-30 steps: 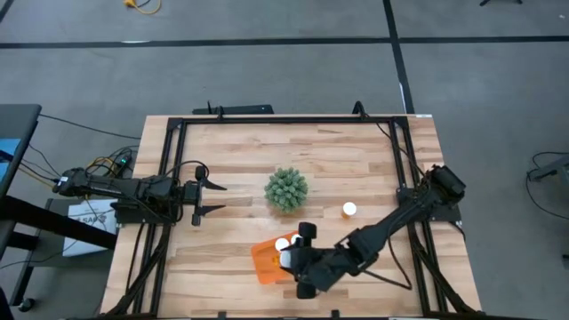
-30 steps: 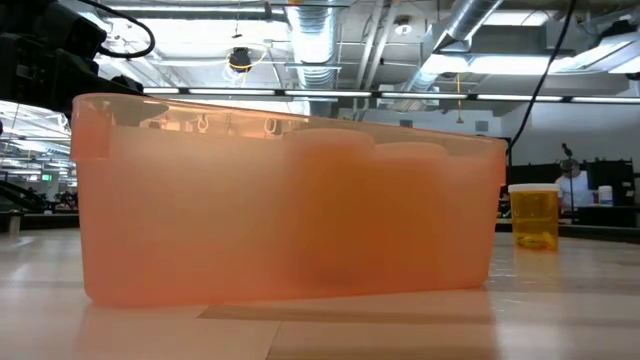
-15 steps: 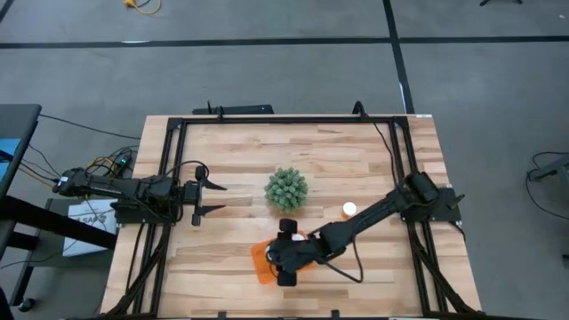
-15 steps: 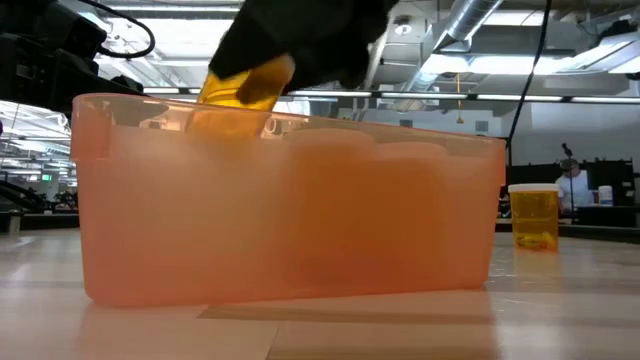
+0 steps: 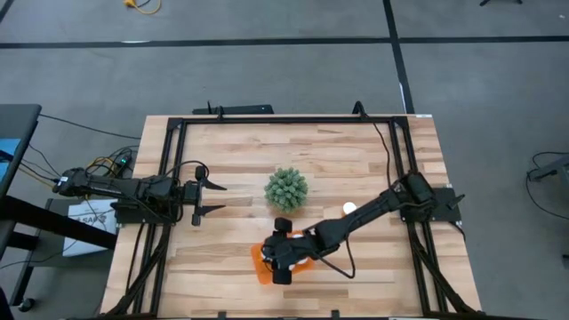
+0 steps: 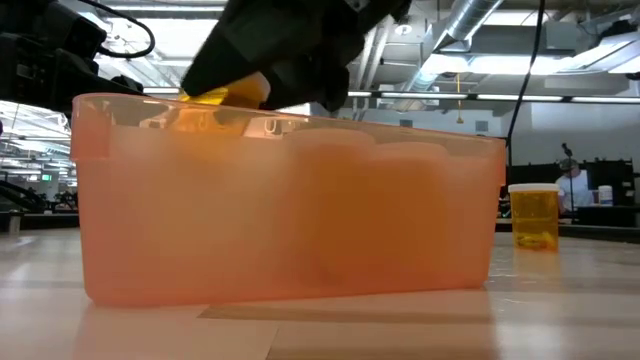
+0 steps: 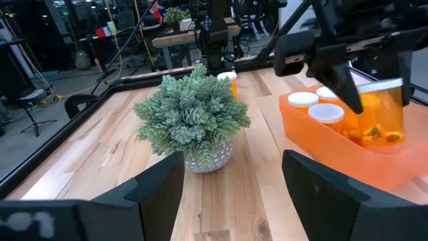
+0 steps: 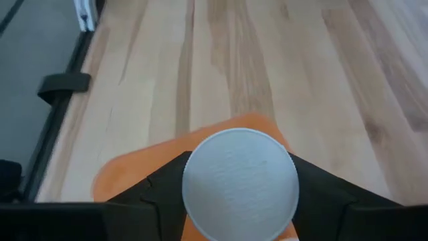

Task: Pick and place pill bottles into a basket
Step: Put the orange pill bottle into the orange bin

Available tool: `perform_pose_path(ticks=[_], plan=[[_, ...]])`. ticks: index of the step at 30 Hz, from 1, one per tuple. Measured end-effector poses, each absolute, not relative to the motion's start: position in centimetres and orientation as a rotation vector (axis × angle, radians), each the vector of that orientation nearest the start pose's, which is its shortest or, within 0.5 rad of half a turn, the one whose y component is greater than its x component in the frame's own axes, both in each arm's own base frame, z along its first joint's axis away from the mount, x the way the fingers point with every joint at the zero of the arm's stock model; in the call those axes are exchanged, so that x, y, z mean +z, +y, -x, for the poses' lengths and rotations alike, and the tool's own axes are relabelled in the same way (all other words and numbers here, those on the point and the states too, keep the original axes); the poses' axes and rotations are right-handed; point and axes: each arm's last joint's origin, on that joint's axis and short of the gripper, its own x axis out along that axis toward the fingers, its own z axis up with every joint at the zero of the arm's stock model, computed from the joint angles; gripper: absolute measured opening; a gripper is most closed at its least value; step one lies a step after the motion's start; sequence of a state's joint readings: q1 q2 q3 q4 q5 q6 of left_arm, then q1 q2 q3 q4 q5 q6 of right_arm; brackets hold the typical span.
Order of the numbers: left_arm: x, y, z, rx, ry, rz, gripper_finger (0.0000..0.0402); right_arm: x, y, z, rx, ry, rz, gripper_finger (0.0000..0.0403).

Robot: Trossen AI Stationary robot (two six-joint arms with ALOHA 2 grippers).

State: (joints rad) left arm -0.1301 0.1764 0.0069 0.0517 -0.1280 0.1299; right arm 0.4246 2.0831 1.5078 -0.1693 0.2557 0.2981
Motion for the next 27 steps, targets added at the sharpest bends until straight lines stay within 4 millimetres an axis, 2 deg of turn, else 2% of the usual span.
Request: perform_pose_path(ticks=[7,12,20,27], plan=[[15.6,-1.0,-10.7,-0.01,0.117,-0.145,0.0242,18.5,17.3,-42.4,0.035,0.724,-0.049,0.0188],[15.6,-1.0,-10.7,-0.01,0.117,-0.146,0.0242,18.4,16.7,-42.6,0.017,0.731,-0.061,0.0203],[15.6,-1.0,-10.7,-0.01,0.117,-0.145,0.0242,18.4,16.7,-42.5,0.027,0.734,-0.065,0.0188],[15.6,-1.0,-10.7,-0.01,0.117,-0.145,0.0242,18.2,16.4,-42.4,0.006,0.765,-0.082,0.0217]])
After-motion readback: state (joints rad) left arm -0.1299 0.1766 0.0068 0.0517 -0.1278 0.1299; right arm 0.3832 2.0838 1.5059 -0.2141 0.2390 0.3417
